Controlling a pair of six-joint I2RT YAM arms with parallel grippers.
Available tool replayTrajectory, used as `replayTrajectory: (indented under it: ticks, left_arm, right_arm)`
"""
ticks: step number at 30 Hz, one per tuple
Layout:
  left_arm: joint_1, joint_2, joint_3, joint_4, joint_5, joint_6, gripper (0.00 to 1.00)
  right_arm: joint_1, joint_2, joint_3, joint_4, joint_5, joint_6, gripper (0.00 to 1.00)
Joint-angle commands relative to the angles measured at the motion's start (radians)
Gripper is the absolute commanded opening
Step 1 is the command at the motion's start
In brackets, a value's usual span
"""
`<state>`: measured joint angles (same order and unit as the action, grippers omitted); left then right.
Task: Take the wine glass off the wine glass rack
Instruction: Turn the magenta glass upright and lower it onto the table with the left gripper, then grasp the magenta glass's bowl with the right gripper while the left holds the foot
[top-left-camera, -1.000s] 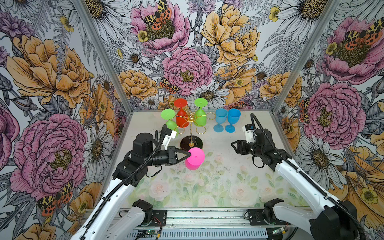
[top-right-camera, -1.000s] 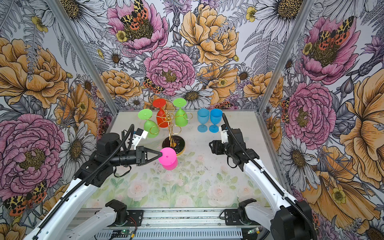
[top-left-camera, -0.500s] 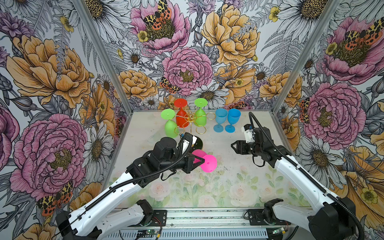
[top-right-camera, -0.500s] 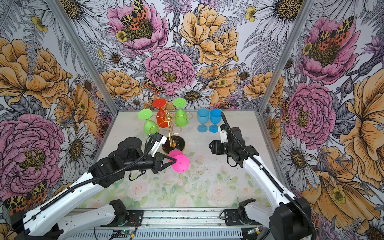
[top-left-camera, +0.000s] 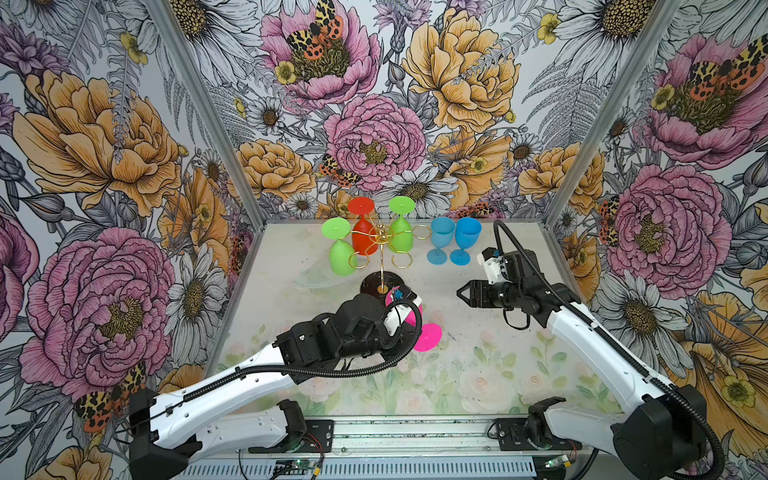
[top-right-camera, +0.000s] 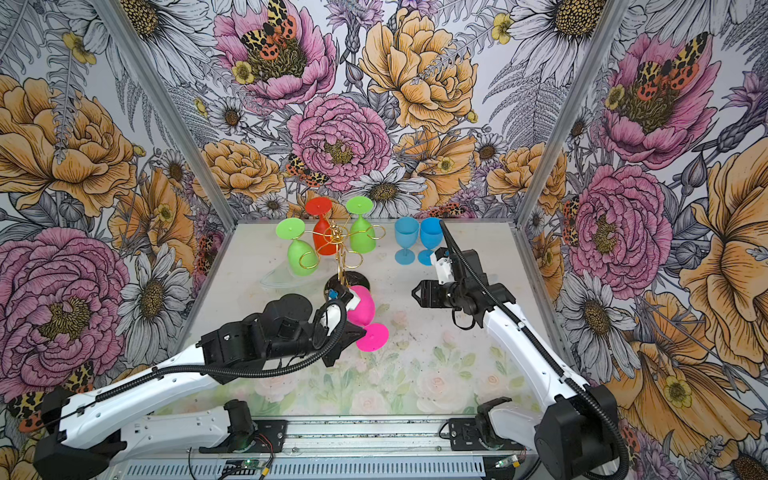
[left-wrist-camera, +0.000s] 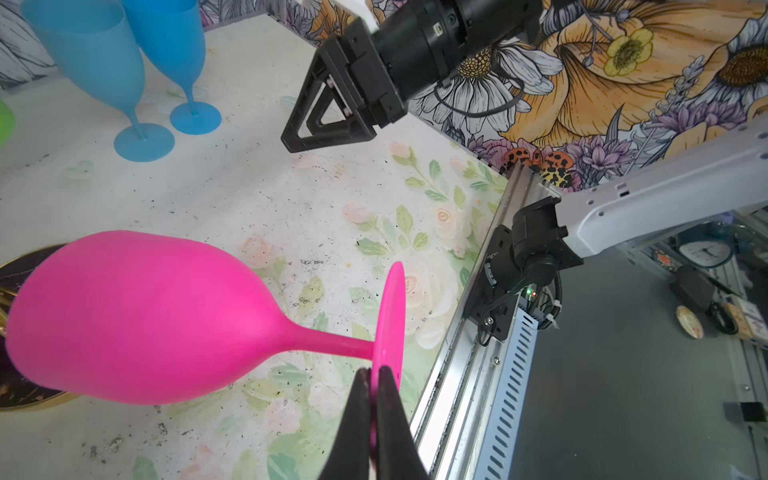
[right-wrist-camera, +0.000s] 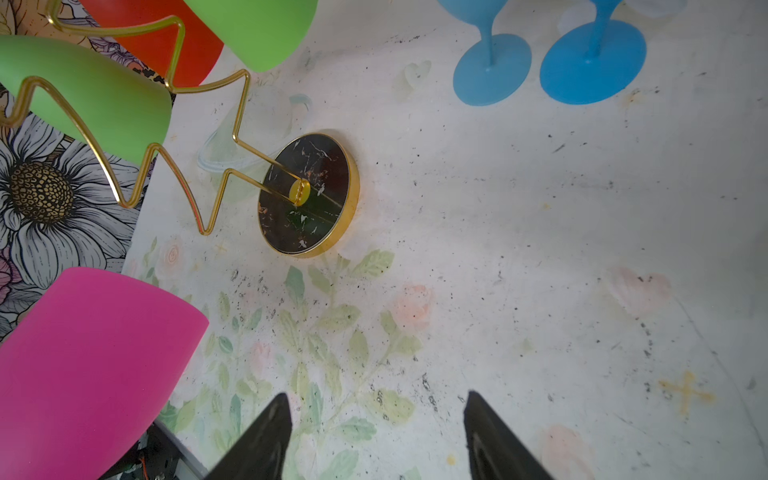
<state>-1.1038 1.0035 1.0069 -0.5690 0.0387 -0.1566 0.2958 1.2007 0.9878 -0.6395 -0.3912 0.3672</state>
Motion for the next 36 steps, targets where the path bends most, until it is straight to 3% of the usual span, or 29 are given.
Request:
replayTrajectory:
  ticks: [1, 14, 25, 36]
  left_arm:
    - [-0.051, -0.024, -0.040, 0.050, -0.126, 0.142, 0.00]
    - [-0.252, -0.083, -0.199, 0.114, -0.420, 0.461, 0.00]
    - [-0.400, -0.039, -0.267, 0.124, -0.711, 0.745, 0.00]
    - [-0.458, -0.034, -0.375, 0.238, -0.931, 1.028, 0.00]
  right_arm:
    - [0.009, 0.002, 0.047, -0.017, -0.050, 0.000, 0.67]
    - [0.008, 0.006, 0.113, -0.019, -0.209, 0.032, 0.66]
    - [0.009, 0.021, 0.196, -0.019, -0.325, 0.073, 0.66]
    - [0.015, 0.086, 0.274, -0.030, -0.397, 0.069, 0.66]
